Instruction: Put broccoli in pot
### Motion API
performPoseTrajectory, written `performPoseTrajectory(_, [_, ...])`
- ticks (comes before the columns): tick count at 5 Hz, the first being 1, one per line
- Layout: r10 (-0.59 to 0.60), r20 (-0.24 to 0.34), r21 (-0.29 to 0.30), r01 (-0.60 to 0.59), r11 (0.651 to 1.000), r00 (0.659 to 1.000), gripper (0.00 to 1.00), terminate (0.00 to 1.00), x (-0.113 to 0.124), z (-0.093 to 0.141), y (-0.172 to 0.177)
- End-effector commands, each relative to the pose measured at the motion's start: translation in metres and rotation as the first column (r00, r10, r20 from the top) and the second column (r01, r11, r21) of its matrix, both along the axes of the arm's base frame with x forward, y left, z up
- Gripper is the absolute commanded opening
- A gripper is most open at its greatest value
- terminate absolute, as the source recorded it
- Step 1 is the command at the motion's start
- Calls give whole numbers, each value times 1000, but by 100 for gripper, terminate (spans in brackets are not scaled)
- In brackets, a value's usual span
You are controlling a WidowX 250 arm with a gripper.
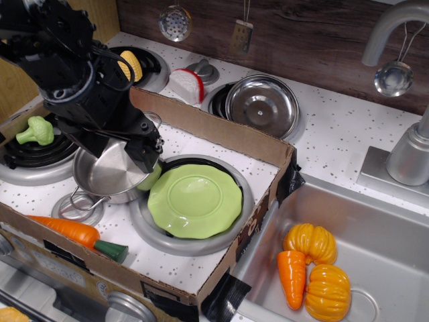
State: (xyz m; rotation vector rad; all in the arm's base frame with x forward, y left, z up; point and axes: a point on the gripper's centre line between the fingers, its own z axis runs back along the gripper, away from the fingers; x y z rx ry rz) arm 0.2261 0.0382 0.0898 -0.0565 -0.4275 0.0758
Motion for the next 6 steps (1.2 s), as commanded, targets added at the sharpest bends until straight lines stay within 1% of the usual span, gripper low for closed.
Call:
performPoseTrajectory(1, [0,0,0,0,1000,1000,100,0,0,0,0])
performPoseTrajectory(2, [-5,1,-57,5,998,1000,100,0,12,11,33])
performPoseTrajectory(3, [-15,22,-42,16,999,1000,100,0,27,32,73])
performPoseTrajectory(4, [79,4,-95,-78,992,997,100,0,36,48,110])
performPoseTrajectory(5, [215,-81,-182,-227,957,973,100,0,42,41,134])
performPoseTrajectory(6, [371,-114,-242,-388,889,921,100,0,45,25,137])
